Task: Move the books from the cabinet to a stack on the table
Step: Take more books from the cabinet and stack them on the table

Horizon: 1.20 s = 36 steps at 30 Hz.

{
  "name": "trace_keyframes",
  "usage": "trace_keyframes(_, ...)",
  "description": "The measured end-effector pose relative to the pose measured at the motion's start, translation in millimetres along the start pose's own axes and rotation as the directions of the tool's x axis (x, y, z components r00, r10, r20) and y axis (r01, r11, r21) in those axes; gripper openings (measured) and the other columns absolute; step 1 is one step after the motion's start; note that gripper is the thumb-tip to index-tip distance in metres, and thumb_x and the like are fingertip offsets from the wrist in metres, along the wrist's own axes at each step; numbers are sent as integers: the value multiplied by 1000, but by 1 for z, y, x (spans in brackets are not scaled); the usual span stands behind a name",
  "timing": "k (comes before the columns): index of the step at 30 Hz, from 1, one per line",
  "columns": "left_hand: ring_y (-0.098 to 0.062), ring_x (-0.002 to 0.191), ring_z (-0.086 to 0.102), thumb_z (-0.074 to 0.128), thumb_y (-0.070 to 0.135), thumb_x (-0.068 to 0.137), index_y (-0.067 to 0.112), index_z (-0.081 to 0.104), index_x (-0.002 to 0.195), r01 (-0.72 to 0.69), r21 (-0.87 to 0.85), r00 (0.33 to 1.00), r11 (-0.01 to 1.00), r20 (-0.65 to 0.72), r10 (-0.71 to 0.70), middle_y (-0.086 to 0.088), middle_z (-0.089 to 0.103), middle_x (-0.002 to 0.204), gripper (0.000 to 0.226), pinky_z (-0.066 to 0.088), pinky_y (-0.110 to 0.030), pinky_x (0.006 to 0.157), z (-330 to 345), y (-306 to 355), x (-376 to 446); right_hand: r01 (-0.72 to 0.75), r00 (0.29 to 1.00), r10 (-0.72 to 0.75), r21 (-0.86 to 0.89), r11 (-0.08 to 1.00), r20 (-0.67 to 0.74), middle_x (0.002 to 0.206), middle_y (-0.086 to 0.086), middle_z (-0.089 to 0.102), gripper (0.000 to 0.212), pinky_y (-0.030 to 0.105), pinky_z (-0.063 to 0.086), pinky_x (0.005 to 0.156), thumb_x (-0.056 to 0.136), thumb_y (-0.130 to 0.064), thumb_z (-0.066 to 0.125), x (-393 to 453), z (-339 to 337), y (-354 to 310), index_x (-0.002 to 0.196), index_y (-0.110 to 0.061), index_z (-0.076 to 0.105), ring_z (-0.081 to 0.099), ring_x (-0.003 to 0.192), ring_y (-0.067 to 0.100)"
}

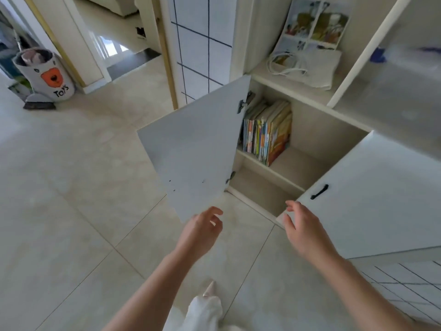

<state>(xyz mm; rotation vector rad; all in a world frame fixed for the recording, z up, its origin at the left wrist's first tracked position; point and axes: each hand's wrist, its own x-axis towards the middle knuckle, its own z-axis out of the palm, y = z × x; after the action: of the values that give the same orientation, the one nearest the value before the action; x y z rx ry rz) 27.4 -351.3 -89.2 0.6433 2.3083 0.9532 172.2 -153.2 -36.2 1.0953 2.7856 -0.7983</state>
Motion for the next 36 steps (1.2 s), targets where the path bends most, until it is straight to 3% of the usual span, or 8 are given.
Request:
trace_keyframes(9, -16, 89, 62, 51, 24, 91, 27, 60, 116, -155, 104, 988, 982, 11, 155, 7, 67, 101, 26, 53, -33, 77, 12, 89, 176, -6, 1000, 5, -65, 998, -20, 135, 9, 52, 46, 33, 42, 90, 99, -32, 44, 142, -50, 5, 139, -10, 40, 47, 122, 24)
trace_keyframes(17, -16, 87, 65, 54, 20, 91, 18, 63, 112, -75, 32, 997, 997, -17, 76, 1, 69, 106, 22, 56, -34, 78, 55, 108, 272, 20, 998, -21, 26, 999, 56, 131, 8, 55, 40, 26, 43, 78, 99, -29, 45, 256, -52, 32, 135, -11, 43, 55, 111, 21)
trace_keyframes(21, -15, 89, 61, 57, 12, 90, 12, 62, 113, -74, -41, 997, 996, -28, 73, -4, 66, 114, 23, 51, -23, 74, 76, 107, 318, 4, 998, -11, 124, 992, 55, 125, 6, 60, 32, 9, 37, 56, 98, -25, 48, 308, -41, 48, 128, -12, 47, 56, 94, 11)
trace_keyframes(23, -17, 98, 62, 58, 12, 90, 15, 61, 116, -73, -42, 997, 996, -40, 72, -5, 62, 122, 27, 54, -29, 81, 86, 103, 340, 9, 999, -15, 114, 993, 47, 124, 4, 61, 34, 6, 40, 47, 97, -25, 52, 333, -30, 54, 128, -12, 46, 61, 97, 12)
trace_keyframes(25, -20, 109, 60, 60, 13, 89, 17, 56, 124, -75, -30, 996, 997, -41, 74, -4, 55, 132, 36, 54, -35, 89, 95, 98, 361, -23, 997, 11, 144, 989, 82, 126, 5, 59, 41, 4, 43, 54, 94, -27, 56, 357, -16, 59, 131, -12, 44, 62, 98, 14)
trace_keyframes(28, -24, 121, 54, 63, 13, 87, 16, 45, 137, -99, 2, 993, 995, -58, 99, -6, 46, 141, 53, 51, -39, 96, 108, 95, 397, -133, 984, 96, 261, 956, 152, 129, 8, 58, 51, 17, 48, 74, 91, -34, 60, 399, 3, 64, 133, -11, 41, 61, 109, 20)
trace_keyframes(31, -28, 126, 50, 68, 12, 84, 15, 34, 143, -154, -22, 980, 988, -129, 150, -9, 41, 145, 68, 49, -45, 99, 119, 94, 431, -211, 971, 160, 315, 926, 181, 126, 10, 59, 56, 12, 48, 60, 92, -41, 57, 434, 10, 61, 134, -11, 36, 62, 104, 22)
trace_keyframes(36, -23, 123, 51, 68, 13, 82, 21, 40, 139, -320, -38, 911, 947, -287, 296, -5, 45, 140, 63, 53, -45, 91, 127, 93, 469, -481, 872, 346, 470, 740, 347, 120, 12, 57, 75, 41, 56, 68, 82, -66, 54, 473, 18, 55, 135, -18, 33, 61, 98, 30)
